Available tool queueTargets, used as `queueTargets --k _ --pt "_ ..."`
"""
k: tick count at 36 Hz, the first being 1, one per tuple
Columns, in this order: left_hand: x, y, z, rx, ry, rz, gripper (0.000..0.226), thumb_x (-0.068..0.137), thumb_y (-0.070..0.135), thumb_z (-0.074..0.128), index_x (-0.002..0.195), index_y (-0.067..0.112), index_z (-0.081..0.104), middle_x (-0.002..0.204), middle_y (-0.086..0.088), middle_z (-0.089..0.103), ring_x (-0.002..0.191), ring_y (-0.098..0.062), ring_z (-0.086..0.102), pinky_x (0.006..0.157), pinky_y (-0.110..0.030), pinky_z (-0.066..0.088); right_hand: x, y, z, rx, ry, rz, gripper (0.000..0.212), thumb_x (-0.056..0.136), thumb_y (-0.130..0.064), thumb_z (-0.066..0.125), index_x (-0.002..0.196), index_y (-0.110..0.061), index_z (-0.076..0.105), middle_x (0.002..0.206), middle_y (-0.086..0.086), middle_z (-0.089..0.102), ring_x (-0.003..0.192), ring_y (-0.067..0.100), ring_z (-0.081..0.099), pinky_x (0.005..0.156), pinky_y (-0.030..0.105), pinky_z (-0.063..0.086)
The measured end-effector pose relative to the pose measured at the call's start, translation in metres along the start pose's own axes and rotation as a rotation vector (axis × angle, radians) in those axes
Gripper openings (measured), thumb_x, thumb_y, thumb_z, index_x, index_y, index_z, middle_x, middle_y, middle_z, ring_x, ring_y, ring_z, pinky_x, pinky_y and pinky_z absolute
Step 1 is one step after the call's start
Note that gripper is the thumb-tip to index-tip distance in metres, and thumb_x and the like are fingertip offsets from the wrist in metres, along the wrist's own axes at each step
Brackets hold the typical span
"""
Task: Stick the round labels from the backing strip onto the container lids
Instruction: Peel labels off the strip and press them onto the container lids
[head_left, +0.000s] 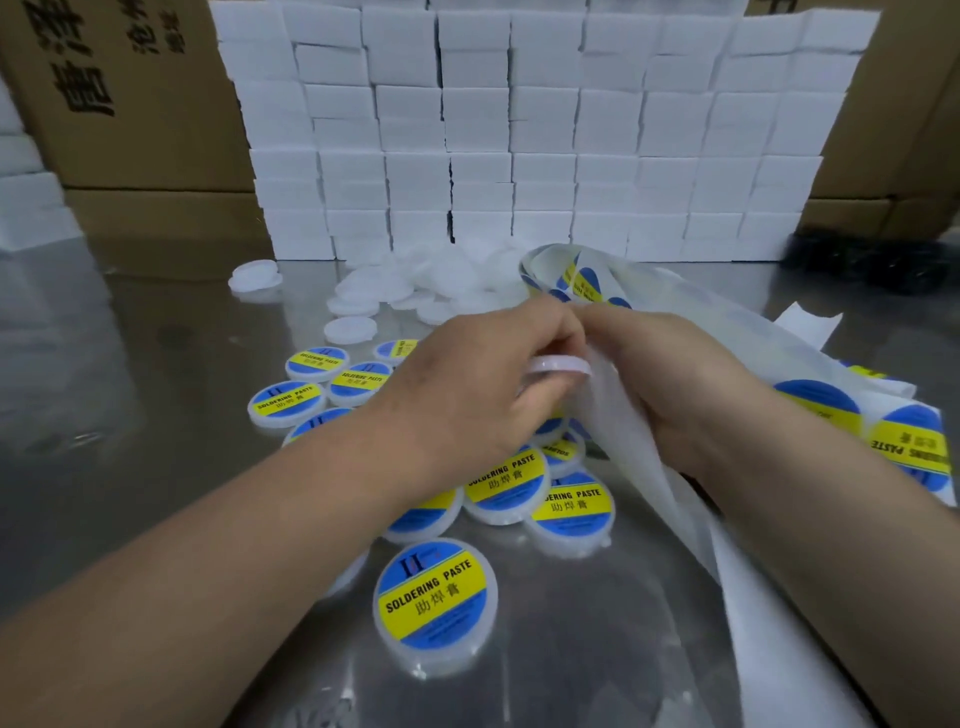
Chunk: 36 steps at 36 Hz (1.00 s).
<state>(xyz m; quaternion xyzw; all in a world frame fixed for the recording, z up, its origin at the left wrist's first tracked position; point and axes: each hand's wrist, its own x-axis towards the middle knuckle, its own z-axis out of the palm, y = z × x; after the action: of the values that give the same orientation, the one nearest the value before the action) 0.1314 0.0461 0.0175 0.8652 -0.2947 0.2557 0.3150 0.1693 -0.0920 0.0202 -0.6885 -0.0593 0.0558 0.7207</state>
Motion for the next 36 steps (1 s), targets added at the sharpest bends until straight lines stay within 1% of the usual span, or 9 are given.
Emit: queueTargets --k 5,9,14,21,23,25,28,32,36 --pt "0.002 -0.002 -0.002 -0.056 0.184 -0.07 0.02 0.086 0.023 0.045 0.099 0.021 0.06 0.092 0.004 0.067 0.082 -0.006 0.054 0.072 -0.018 0.04 0.002 0.0 0.0 -0.065 0.157 -0.063 0.007 0.081 -0.015 0.062 0.087 -0.012 0.061 0.077 0.014 0.053 0.072 0.024 0.051 0.067 0.037 0.037" --pt "0.004 -0.008 -0.006 -0.105 0.343 -0.187 0.03 0.088 0.024 0.036 0.111 0.026 0.055 0.092 0.028 0.057 0.085 0.003 0.051 0.072 -0.01 0.038 -0.002 0.001 -0.001 -0.117 0.102 -0.152 0.005 0.08 -0.009 0.063 0.078 -0.013 0.062 0.063 0.002 0.065 0.053 0.015 0.06 0.053 0.026 0.049" --pt "0.005 -0.012 -0.009 -0.077 0.298 -0.263 0.03 0.09 0.012 0.042 0.093 0.042 0.049 0.1 0.014 0.053 0.061 0.001 0.045 0.062 -0.021 0.036 -0.005 0.003 -0.002 -0.251 0.086 -0.247 0.019 0.079 -0.002 0.057 0.075 -0.018 0.066 0.06 -0.005 0.066 0.057 0.013 0.061 0.057 0.027 0.049" --pt "0.004 -0.014 -0.005 0.099 0.21 -0.261 0.015 0.085 0.037 0.056 0.097 0.036 0.063 0.099 0.015 0.051 0.089 -0.001 0.045 0.071 -0.021 0.032 -0.01 0.003 0.002 -0.394 -0.016 -0.249 0.029 0.077 -0.001 0.055 0.06 -0.022 0.067 0.049 -0.01 0.054 0.048 0.004 0.049 0.046 0.016 0.04" --pt "0.003 -0.015 -0.003 0.119 0.189 -0.227 0.021 0.084 0.036 0.057 0.104 0.033 0.064 0.1 0.015 0.05 0.089 0.0 0.044 0.072 -0.018 0.033 -0.013 0.003 0.003 -0.423 -0.027 -0.247 0.011 0.071 -0.012 0.057 0.067 -0.017 0.066 0.054 -0.004 0.051 0.051 0.009 0.048 0.05 0.022 0.038" --pt "0.002 -0.016 -0.004 0.121 0.19 -0.193 0.022 0.085 0.031 0.058 0.106 0.03 0.065 0.098 0.014 0.048 0.088 0.003 0.042 0.072 -0.016 0.032 -0.014 0.001 0.003 -0.428 -0.035 -0.235 0.018 0.061 -0.024 0.058 0.066 -0.007 0.058 0.055 -0.003 0.049 0.052 0.011 0.046 0.052 0.023 0.036" --pt "0.002 -0.015 -0.003 0.082 0.169 -0.183 0.018 0.087 0.027 0.057 0.101 0.03 0.067 0.094 0.013 0.051 0.092 -0.001 0.046 0.077 -0.017 0.034 -0.016 -0.002 0.006 -0.325 -0.01 -0.187 0.018 0.061 -0.037 0.059 0.054 -0.02 0.061 0.056 -0.01 0.049 0.06 0.011 0.047 0.058 0.027 0.035" --pt "0.001 -0.013 0.0 0.049 0.125 -0.204 0.021 0.088 0.031 0.057 0.106 0.034 0.067 0.094 0.011 0.056 0.096 -0.006 0.053 0.085 -0.025 0.04 -0.016 0.0 0.011 -0.356 0.044 -0.277 0.029 0.074 -0.027 0.059 0.081 0.001 0.057 0.069 0.001 0.045 0.065 0.013 0.043 0.062 0.031 0.033" --pt "0.0 -0.014 0.001 0.088 0.131 -0.219 0.024 0.086 0.033 0.057 0.109 0.033 0.066 0.093 0.016 0.051 0.096 -0.004 0.051 0.084 -0.022 0.039 -0.011 0.004 0.01 -0.454 0.087 -0.324 0.019 0.08 -0.014 0.054 0.092 0.001 0.052 0.076 0.005 0.046 0.069 0.016 0.042 0.06 0.029 0.033"
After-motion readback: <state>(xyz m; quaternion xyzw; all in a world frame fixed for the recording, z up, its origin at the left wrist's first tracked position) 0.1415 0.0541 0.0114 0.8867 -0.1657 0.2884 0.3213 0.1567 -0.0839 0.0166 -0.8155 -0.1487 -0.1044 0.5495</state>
